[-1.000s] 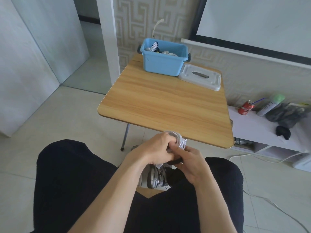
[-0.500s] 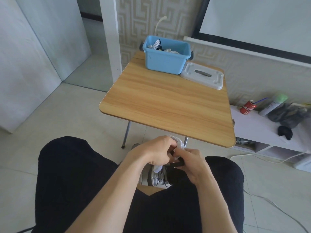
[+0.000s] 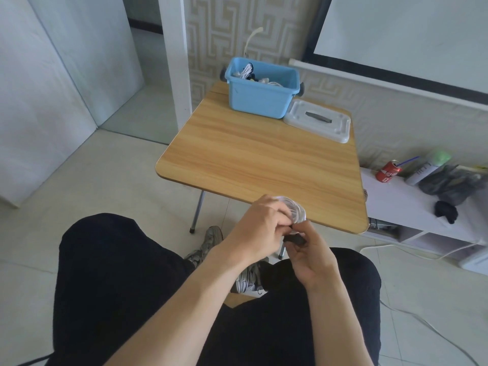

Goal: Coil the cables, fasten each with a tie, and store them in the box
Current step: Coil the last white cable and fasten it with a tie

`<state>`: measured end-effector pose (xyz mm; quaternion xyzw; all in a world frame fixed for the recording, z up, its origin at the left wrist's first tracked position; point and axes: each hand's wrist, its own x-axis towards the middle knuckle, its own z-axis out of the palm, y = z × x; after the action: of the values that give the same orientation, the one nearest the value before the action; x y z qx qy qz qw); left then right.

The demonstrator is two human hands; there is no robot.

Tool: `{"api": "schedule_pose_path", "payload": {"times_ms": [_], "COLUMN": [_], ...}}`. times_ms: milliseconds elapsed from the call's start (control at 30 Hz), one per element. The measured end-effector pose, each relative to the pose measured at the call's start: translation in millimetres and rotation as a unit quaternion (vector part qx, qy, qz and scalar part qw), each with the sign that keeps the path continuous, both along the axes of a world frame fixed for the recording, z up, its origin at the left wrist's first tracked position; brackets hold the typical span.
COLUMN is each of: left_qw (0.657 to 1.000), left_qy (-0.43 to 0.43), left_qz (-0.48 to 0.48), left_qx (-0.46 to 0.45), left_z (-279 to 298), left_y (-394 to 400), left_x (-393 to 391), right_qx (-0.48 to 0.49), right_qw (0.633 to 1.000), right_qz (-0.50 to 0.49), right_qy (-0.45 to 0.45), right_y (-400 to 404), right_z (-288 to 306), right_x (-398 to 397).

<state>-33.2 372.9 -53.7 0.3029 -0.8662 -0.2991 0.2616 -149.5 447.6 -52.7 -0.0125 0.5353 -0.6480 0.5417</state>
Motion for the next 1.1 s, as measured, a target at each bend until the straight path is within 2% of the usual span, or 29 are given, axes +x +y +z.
{"api": "schedule_pose_path", "payload": {"times_ms": [67,167,300,400,533,633,700,767,833,967,1100], "left_qw": [0.999,0.999,1.000,0.999,0.989,0.978,0.969,0.961,0.956,0.950,0.939], "left_qy": [-0.019,-0.029,-0.001,0.012,0.043,0.060,0.071,0.074,0.071,0.050,0.030], "left_qz": [0.010,-0.031,-0.012,-0.013,-0.009,0.008,0.001,-0.013,-0.024,-0.057,-0.070], "left_qx": [-0.042,0.011,0.012,0.034,0.139,0.201,0.238,0.266,0.284,0.304,0.336], "left_z": [-1.5,6.1,10.3,0.4,-6.4,-6.5,-7.0,-7.2,-7.3,-6.8,-2.7], "left_y": [1.5,-1.2,-3.7,-6.8,-13.1,-16.6,-18.7,-19.5,-19.0,-17.5,-16.2], "left_x": [-1.8,2.1,6.3,9.7,18.4,24.0,26.9,28.2,28.5,29.2,30.0], "right_qx": [-0.022,-0.022,0.031,0.029,0.041,0.032,0.027,0.024,0.019,0.018,-0.018], "right_qw": [0.999,0.993,0.994,0.997,0.993,0.978,0.947,0.898,0.855,0.826,0.834], "right_qz": [-0.014,-0.038,-0.012,0.054,0.107,0.167,0.178,0.178,0.201,0.229,0.230], "right_qy": [-0.047,-0.113,-0.108,-0.055,0.003,0.123,0.268,0.403,0.479,0.515,0.502], "right_y": [0.6,2.1,1.6,3.4,8.1,10.5,11.1,10.1,9.0,10.1,16.0], "right_z": [2.1,2.2,4.8,5.9,13.8,23.4,28.3,30.4,29.2,18.1,19.0], "right_x": [0.6,0.6,-3.7,-9.0,-15.3,-14.3,-10.8,-8.8,-7.6,-14.0,-18.9]}}
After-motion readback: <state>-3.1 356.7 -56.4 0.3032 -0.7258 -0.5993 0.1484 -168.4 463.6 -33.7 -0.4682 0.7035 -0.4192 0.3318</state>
